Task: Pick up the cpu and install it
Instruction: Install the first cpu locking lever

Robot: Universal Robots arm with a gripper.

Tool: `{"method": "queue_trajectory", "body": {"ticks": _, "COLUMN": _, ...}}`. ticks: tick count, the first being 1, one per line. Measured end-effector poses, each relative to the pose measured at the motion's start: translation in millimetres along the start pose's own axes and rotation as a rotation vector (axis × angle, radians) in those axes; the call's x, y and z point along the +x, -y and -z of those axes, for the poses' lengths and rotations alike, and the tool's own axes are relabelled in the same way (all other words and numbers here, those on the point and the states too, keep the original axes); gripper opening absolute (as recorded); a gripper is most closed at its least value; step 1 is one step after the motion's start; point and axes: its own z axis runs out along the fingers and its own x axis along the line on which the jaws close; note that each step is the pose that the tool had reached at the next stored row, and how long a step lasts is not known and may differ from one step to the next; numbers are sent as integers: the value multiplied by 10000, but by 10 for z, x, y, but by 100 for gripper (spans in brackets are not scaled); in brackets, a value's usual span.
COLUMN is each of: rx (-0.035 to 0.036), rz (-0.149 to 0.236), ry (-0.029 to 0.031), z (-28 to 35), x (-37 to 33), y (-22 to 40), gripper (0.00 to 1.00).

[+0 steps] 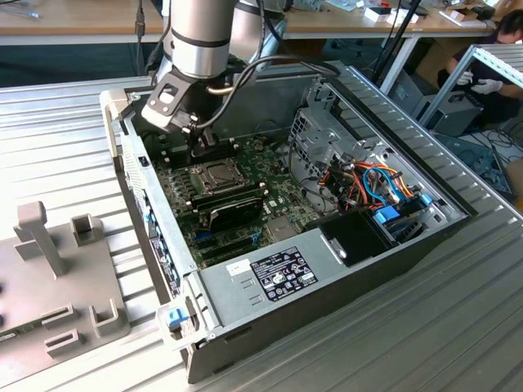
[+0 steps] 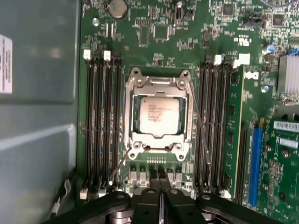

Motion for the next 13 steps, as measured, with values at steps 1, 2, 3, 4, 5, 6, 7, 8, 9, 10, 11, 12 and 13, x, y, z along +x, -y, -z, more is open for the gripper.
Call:
{"method": "queue_trajectory", "body": {"ticks": 1, "rx": 0, "rz": 0, "ry": 0, "z": -1, "x": 1, "y": 14, "gripper": 11}}
{"method": "queue_trajectory", "body": {"ticks": 2, "rx": 0, "rz": -1, "ry": 0, "z": -3, "x": 1, "y": 26, "gripper": 11}}
{"method": "queue_trajectory", "body": {"ticks": 3, "rx": -1, "rz": 0, "ry": 0, "z": -5, "x": 2, "y": 37, "gripper": 11}}
{"method": "queue_trajectory", "body": {"ticks": 4, "rx": 0, "rz": 0, "ry": 1, "z": -5, "x": 5, "y": 46, "gripper": 11}}
{"method": "queue_trajectory", "body": {"ticks": 5, "rx": 2, "rz": 0, "ry": 4, "z": -5, "x": 13, "y": 54, "gripper": 11}}
{"method": "queue_trajectory", "body": {"ticks": 6, "rx": 1, "rz": 1, "ry": 3, "z": -6, "x": 23, "y": 59, "gripper": 11}}
{"method": "queue_trajectory", "body": {"ticks": 7, "rx": 1, "rz": 1, "ry": 4, "z": -6, "x": 31, "y": 62, "gripper": 11}}
{"method": "queue_trajectory", "body": {"ticks": 8, "rx": 0, "rz": 0, "ry": 4, "z": -7, "x": 43, "y": 66, "gripper": 11}}
{"method": "queue_trajectory", "body": {"ticks": 9, "rx": 0, "rz": 0, "ry": 5, "z": -7, "x": 58, "y": 69, "gripper": 11}}
{"method": "queue_trajectory", "body": {"ticks": 10, "rx": 1, "rz": 0, "ry": 5, "z": -5, "x": 101, "y": 74, "gripper": 11}}
{"method": "queue_trajectory", "body": {"ticks": 11, "rx": 0, "rz": 0, "ry": 5, "z": -5, "x": 114, "y": 74, "gripper": 11}}
{"method": "queue_trajectory", "body": {"ticks": 12, "rx": 0, "rz": 0, "ry": 6, "z": -4, "x": 127, "y": 73, "gripper": 11}}
{"method": "queue_trajectory", "body": {"ticks": 13, "rx": 0, "rz": 0, "ry": 5, "z": -4, "x": 142, "y": 72, "gripper": 11}}
